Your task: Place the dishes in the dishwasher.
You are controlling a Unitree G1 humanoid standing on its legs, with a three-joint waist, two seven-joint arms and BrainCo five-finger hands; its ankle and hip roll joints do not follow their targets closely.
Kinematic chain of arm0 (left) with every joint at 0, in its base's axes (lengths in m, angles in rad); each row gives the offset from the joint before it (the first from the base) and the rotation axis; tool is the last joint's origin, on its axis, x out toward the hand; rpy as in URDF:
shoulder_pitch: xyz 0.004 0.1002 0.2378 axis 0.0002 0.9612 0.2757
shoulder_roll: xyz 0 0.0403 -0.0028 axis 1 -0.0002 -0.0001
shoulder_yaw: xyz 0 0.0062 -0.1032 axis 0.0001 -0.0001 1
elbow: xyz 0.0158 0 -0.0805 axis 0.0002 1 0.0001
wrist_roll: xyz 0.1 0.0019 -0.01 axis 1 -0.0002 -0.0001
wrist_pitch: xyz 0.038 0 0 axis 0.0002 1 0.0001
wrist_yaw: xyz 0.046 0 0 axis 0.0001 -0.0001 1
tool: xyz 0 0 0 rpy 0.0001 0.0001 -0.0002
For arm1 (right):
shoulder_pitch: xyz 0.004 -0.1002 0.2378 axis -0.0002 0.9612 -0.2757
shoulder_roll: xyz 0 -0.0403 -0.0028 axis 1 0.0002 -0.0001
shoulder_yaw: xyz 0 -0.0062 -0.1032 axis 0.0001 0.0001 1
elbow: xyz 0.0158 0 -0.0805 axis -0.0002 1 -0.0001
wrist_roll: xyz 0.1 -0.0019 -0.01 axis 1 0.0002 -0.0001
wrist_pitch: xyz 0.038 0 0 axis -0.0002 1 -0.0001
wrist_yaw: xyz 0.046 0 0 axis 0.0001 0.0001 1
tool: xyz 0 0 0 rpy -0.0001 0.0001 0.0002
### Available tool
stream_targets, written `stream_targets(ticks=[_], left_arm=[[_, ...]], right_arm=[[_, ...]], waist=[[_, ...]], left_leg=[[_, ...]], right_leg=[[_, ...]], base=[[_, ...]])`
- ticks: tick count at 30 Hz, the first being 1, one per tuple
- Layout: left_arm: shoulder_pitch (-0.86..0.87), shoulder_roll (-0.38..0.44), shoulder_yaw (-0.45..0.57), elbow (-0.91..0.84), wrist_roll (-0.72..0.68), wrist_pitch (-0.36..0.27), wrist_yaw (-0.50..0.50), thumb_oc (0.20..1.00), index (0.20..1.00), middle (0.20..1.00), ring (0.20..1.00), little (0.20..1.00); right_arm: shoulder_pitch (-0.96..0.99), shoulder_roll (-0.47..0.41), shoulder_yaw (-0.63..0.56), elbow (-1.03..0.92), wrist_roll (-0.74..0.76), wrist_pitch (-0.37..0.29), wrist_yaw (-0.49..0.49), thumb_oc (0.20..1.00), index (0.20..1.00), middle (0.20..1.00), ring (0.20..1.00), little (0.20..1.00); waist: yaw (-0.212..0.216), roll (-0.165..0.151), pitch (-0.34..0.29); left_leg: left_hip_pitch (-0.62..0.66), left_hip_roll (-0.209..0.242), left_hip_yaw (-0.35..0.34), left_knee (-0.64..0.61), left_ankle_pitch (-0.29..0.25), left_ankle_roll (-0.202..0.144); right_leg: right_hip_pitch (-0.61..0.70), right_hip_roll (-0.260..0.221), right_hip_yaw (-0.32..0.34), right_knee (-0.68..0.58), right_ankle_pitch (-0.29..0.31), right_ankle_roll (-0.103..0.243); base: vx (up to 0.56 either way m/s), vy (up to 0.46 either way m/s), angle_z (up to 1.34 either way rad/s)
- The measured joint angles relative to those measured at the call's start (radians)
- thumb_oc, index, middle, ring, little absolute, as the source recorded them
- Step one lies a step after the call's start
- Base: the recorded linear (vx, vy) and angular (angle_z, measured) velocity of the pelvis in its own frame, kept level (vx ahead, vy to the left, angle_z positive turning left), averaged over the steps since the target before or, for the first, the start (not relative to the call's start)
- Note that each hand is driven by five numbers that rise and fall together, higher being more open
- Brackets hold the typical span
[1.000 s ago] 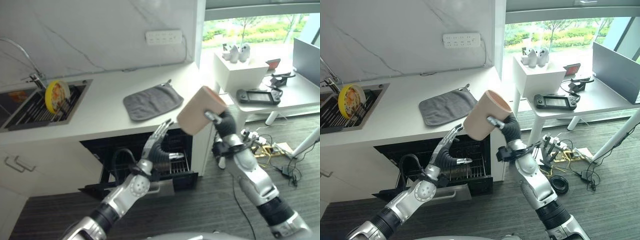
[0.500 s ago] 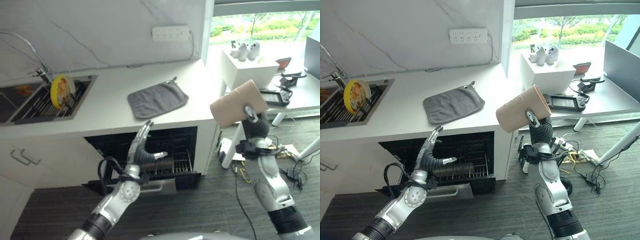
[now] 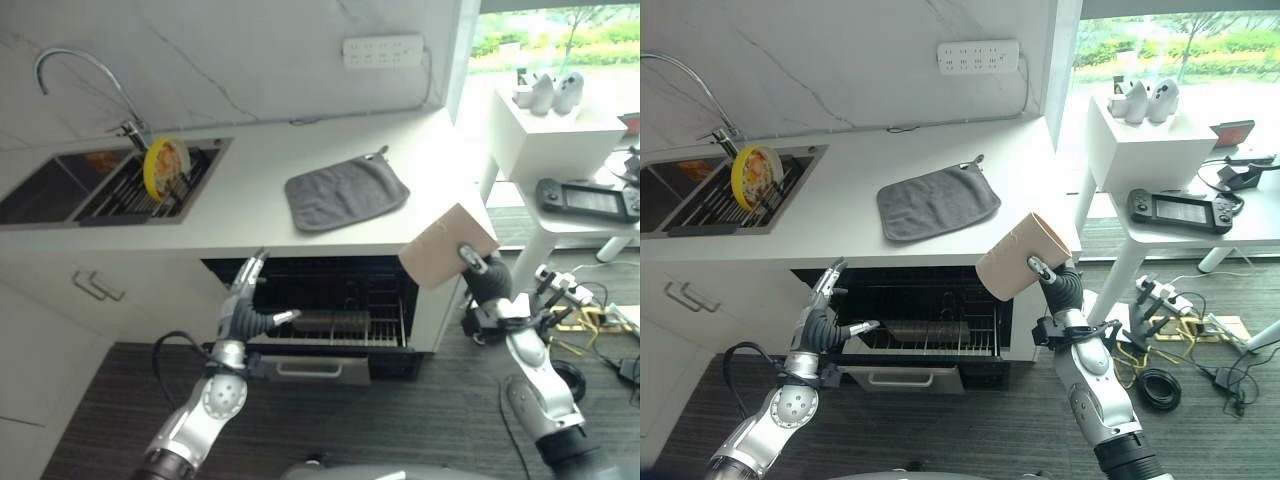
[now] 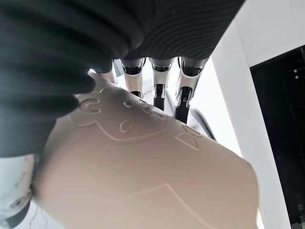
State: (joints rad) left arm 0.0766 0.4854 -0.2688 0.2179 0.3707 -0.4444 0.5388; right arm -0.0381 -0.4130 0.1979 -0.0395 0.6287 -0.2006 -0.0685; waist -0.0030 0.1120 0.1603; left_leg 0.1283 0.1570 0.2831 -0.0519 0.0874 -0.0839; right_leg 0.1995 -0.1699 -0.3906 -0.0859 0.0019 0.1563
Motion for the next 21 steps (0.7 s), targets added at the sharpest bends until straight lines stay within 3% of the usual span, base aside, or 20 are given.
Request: stream_targets(ticks=[1,2,3,5,6,7,8,9,11,12,13,14,15,17,21], left_arm=[[-0.002,0.0,0.0,0.001,0.0,-0.005,-0.005,1.0,1.0,1.0,1.0,1.0],[-0.019,0.008,-0.009,0.013,0.0,-0.026,-0.015,1.0,1.0,1.0,1.0,1.0],[-0.043,0.027,-0.035,0.032,0.002,-0.034,-0.032,1.0,1.0,1.0,1.0,1.0],[-0.114,0.034,-0.093,0.044,-0.002,-0.04,-0.099,1.0,1.0,1.0,1.0,1.0],[-0.153,0.046,-0.134,0.059,-0.002,-0.046,-0.13,1.0,1.0,1.0,1.0,1.0],[-0.196,0.063,-0.174,0.064,-0.002,-0.038,-0.224,1.0,1.0,1.0,1.0,1.0],[-0.212,0.089,-0.172,0.067,-0.002,-0.029,-0.258,1.0,1.0,1.0,1.0,1.0],[-0.218,0.116,-0.168,0.064,-0.002,-0.028,-0.277,1.0,1.0,1.0,1.0,1.0],[-0.258,0.193,-0.175,0.049,-0.002,-0.02,-0.327,1.0,1.0,1.0,1.0,1.0],[-0.281,0.226,-0.176,0.047,-0.007,-0.015,-0.342,1.0,1.0,1.0,1.0,1.0],[-0.314,0.268,-0.176,0.032,-0.027,-0.014,-0.35,1.0,1.0,1.0,1.0,1.0],[-0.357,0.293,-0.184,0.03,-0.046,-0.011,-0.356,1.0,1.0,1.0,1.0,1.0],[-0.394,0.297,-0.184,0.025,-0.058,-0.007,-0.36,1.0,1.0,1.0,1.0,1.0],[-0.434,0.303,-0.186,-0.026,-0.084,0.012,-0.393,1.0,1.0,1.0,1.0,1.0],[-0.408,0.291,-0.193,-0.074,-0.085,0.052,-0.49,1.0,1.0,1.0,1.0,1.0]], right_arm=[[-0.001,-0.002,0.0,0.0,-0.003,0.001,0.001,0.2,0.2,0.2,0.2,0.2],[-0.033,-0.019,0.006,0.023,-0.023,0.006,0.014,0.2,0.2,0.2,0.2,0.2],[-0.07,-0.038,0.013,0.05,-0.031,0.019,0.015,0.2,0.2,0.2,0.2,0.2],[-0.085,-0.055,-0.027,0.076,-0.051,0.041,0.027,0.2,0.2,0.2,0.2,0.2],[-0.087,-0.075,-0.029,0.077,-0.052,0.06,0.027,0.2,0.2,0.2,0.2,0.2],[-0.085,-0.119,-0.029,0.071,-0.06,0.086,0.042,0.2,0.2,0.2,0.2,0.2],[-0.079,-0.102,-0.022,0.068,-0.06,0.092,0.048,0.2,0.2,0.2,0.2,0.2],[-0.078,-0.1,-0.009,0.067,-0.061,0.096,0.069,0.2,0.2,0.2,0.2,0.2],[-0.101,-0.106,-0.011,0.067,-0.061,0.109,0.102,0.2,0.2,0.2,0.2,0.2],[-0.129,-0.11,-0.012,0.069,-0.061,0.111,0.109,0.2,0.2,0.2,0.2,0.2],[-0.185,-0.121,-0.013,0.069,-0.061,0.11,0.119,0.2,0.2,0.2,0.2,0.2],[-0.235,-0.135,-0.012,0.07,-0.061,0.11,0.123,0.2,0.2,0.2,0.2,0.2],[-0.296,-0.151,-0.013,0.074,-0.061,0.11,0.123,0.2,0.2,0.2,0.2,0.2],[-0.353,-0.157,-0.009,0.073,-0.064,0.105,0.131,0.2,0.2,0.2,0.2,0.2],[-0.334,-0.16,-0.011,0.073,-0.07,0.107,0.124,0.2,0.2,0.2,0.2,0.2]], waist=[[0.0,0.0,0.003],[0.0,-0.021,0.025],[-0.007,-0.022,0.034],[-0.052,-0.002,0.067],[-0.07,0.0,0.077],[-0.116,0.018,0.085],[-0.115,-0.019,0.105],[-0.109,-0.039,0.115],[-0.087,-0.065,0.16],[-0.084,-0.064,0.193],[-0.074,-0.052,0.242],[-0.063,-0.047,0.277],[-0.046,-0.036,0.309],[-0.04,-0.025,0.372],[-0.038,-0.028,0.378]], left_leg=[[-0.019,-0.001,0.001,0.027,-0.001,0.002],[-0.091,0.008,-0.002,0.129,-0.022,0.017],[-0.136,0.029,0.004,0.211,-0.058,0.034],[-0.161,0.115,0.015,0.267,-0.088,-0.015],[-0.143,0.138,0.087,0.254,-0.093,-0.007],[-0.107,0.094,0.133,0.211,-0.094,-0.009],[-0.094,0.041,0.14,0.206,-0.099,-0.02],[-0.112,0.019,0.151,0.21,-0.104,-0.01],[-0.181,-0.011,0.15,0.22,-0.084,0.031],[-0.202,-0.016,0.144,0.219,-0.074,0.047],[-0.223,-0.005,0.137,0.21,-0.063,0.062],[-0.245,-0.005,0.134,0.203,-0.05,0.063],[-0.276,-0.005,0.127,0.207,-0.043,0.06],[-0.31,0.002,0.095,0.207,-0.024,0.058],[-0.32,0.013,0.081,0.207,-0.019,0.05]], right_leg=[[-0.006,-0.004,0.005,0.006,-0.004,-0.003],[-0.057,-0.054,0.023,0.058,-0.011,-0.034],[-0.078,-0.074,0.02,0.085,-0.015,-0.032],[-0.119,-0.129,0.017,0.219,-0.061,-0.004],[-0.139,-0.163,0.027,0.281,-0.1,0.004],[-0.15,-0.213,0.037,0.343,-0.118,0.059],[-0.171,-0.262,0.069,0.358,-0.105,0.061],[-0.205,-0.271,0.086,0.361,-0.099,0.069],[-0.268,-0.286,0.083,0.363,-0.056,0.049],[-0.297,-0.289,0.086,0.377,-0.026,0.047],[-0.354,-0.279,0.092,0.421,-0.039,0.052],[-0.374,-0.243,0.099,0.407,-0.064,0.051],[-0.386,-0.227,0.099,0.387,-0.066,0.063],[-0.404,-0.213,0.083,0.407,-0.071,0.053],[-0.411,-0.206,0.077,0.427,-0.086,0.044]], base=[[-0.05,0.343,0.02],[0.01,0.555,-0.08],[0.04,0.485,0.04],[0.21,0.561,0.21],[0.22,0.512,0.25],[0.1,0.406,0.08],[0.0,0.341,-0.02],[-0.04,0.233,-0.19],[-0.15,0.153,0.02],[-0.23,0.057,0.13],[-0.21,-0.021,0.2],[-0.21,-0.035,0.15],[-0.18,-0.074,0.2],[-0.12,-0.068,0.27],[-0.03,-0.023,0.11]])
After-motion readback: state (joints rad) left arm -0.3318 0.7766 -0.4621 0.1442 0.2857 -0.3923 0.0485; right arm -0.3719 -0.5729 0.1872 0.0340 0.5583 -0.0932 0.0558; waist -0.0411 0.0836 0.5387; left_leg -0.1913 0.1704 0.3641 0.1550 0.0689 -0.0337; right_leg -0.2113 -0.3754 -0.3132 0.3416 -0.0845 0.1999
